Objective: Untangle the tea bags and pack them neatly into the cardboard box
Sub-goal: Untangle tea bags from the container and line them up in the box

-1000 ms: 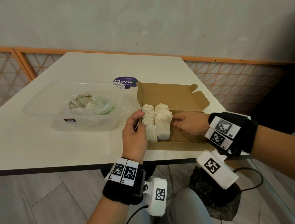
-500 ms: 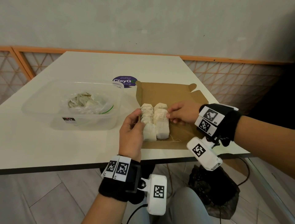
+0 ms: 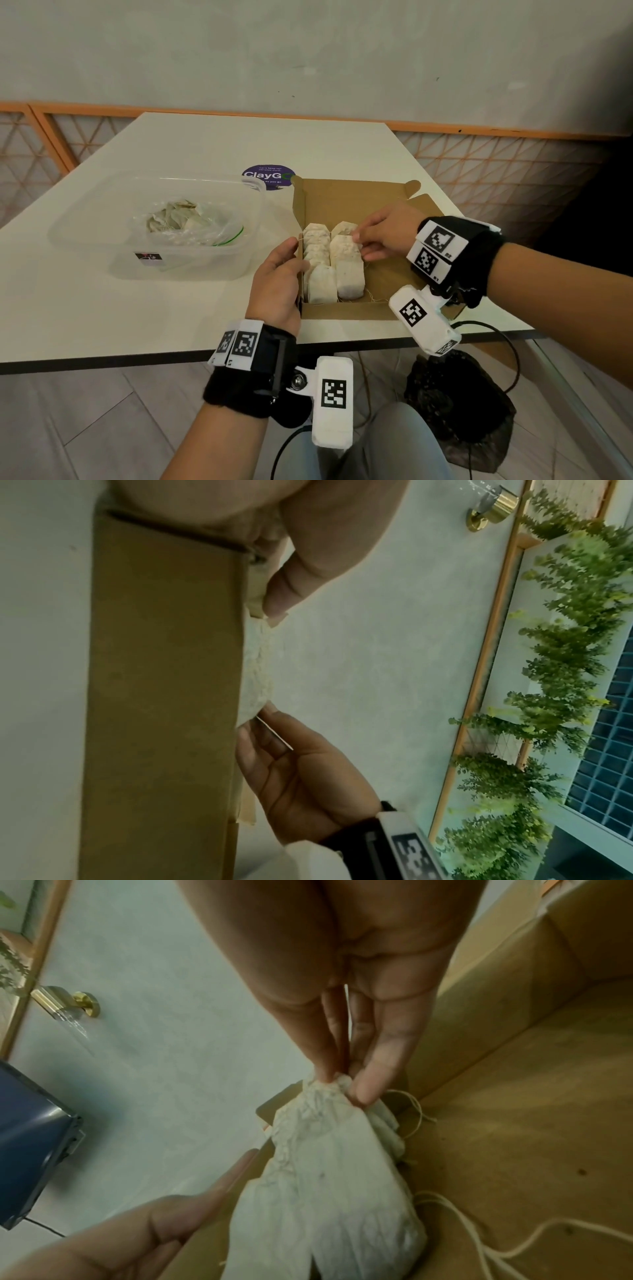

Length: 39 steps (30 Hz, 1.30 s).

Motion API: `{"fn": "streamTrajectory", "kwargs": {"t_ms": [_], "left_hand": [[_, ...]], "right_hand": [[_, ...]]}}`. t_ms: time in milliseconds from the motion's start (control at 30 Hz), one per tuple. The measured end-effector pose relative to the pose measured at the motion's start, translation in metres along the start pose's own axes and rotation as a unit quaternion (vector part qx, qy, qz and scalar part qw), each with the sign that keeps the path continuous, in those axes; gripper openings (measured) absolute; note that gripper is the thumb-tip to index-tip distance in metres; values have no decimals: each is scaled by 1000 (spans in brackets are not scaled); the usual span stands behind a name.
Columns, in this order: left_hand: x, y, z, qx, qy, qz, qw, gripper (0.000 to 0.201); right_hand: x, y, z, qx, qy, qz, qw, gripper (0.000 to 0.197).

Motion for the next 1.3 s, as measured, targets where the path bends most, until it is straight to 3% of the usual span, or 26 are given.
{"fn": "streamTrajectory", "kwargs": {"t_ms": [167, 267, 367, 567, 767, 1000, 1167, 1233, 1300], "left_hand": [[0, -4, 4, -6, -27, -15, 999, 45], [-3, -5, 8, -9, -39, -24, 999, 49], [-4, -5, 9, -1, -41, -32, 999, 48], [-5, -8, 9, -4, -45, -29, 999, 49], [-3, -6, 6, 5, -24, -14, 1000, 48], [11, 3, -11, 19, -1, 46, 999, 46], [63, 10, -47, 0, 109, 134, 985, 26], [93, 11, -57, -20, 130, 141, 981, 18], [128, 7, -58, -10, 165, 171, 971, 15]], "right_hand": [[2, -13, -16, 18, 43, 8, 999, 6], [11, -2, -30, -91, 74, -19, 993, 12], [19, 16, -35, -164, 46, 17, 985, 12], [29, 20, -32, -125, 24, 94, 987, 14], [33, 27, -39, -133, 3, 53, 990, 17], [25, 1, -36, -78, 22, 179, 981, 15], [-17, -2, -42, -50, -85, 149, 984, 12], [-40, 14, -46, -65, -147, 78, 984, 12], [-62, 39, -49, -75, -214, -59, 972, 11]]}}
Point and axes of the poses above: each hand's wrist, its own z-axis towards the middle knuckle, its own y-axis out of the palm, x = y × z, the point moved 4 cm from there along z, towards the middle knuckle, and after that the axes turned 7 degrees about -z, right-handed, at the moved point
